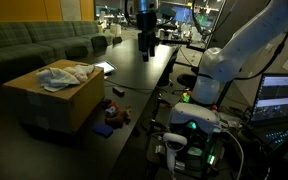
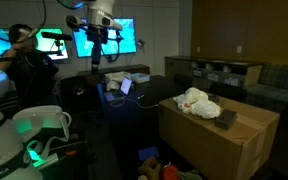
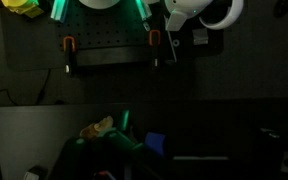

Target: Pick up all the object from the box and put them on the table, then pick up all the objects from the table and put them on the box

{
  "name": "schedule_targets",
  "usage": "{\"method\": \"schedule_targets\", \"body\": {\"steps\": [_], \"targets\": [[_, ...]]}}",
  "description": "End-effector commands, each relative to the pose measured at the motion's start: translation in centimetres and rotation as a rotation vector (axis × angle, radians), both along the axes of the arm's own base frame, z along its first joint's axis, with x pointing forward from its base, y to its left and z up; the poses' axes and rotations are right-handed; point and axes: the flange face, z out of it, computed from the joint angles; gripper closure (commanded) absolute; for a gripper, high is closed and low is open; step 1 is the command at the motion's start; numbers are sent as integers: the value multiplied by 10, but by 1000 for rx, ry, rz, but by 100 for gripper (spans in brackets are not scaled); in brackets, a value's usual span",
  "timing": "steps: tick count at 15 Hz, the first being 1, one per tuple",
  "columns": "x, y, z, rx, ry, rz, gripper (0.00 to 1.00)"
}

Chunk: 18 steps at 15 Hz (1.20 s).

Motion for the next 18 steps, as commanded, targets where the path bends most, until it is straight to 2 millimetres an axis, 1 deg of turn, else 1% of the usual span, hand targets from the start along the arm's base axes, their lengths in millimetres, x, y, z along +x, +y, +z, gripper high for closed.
{"method": "schedule_targets", "body": {"steps": [1, 2, 3, 4, 5, 10, 11, 12, 13, 15, 16, 17, 18], "targets": [[49, 26, -6, -21, -26, 51, 0], [61, 31, -8, -31, -42, 53, 0], [78, 41, -12, -30, -53, 86, 0], [91, 53, -14, -38, -69, 99, 0], [109, 65, -19, -35, -76, 126, 0], [185, 118, -36, -66, -154, 223, 0], [200, 129, -43, -87, -179, 236, 0], [215, 138, -42, -88, -197, 252, 0], [230, 147, -49, -102, -221, 266, 0], [255, 168, -65, -113, -268, 307, 0], [265, 175, -68, -116, -294, 318, 0], [278, 183, -78, -121, -325, 326, 0], [287, 188, -81, -123, -350, 332, 0]]}}
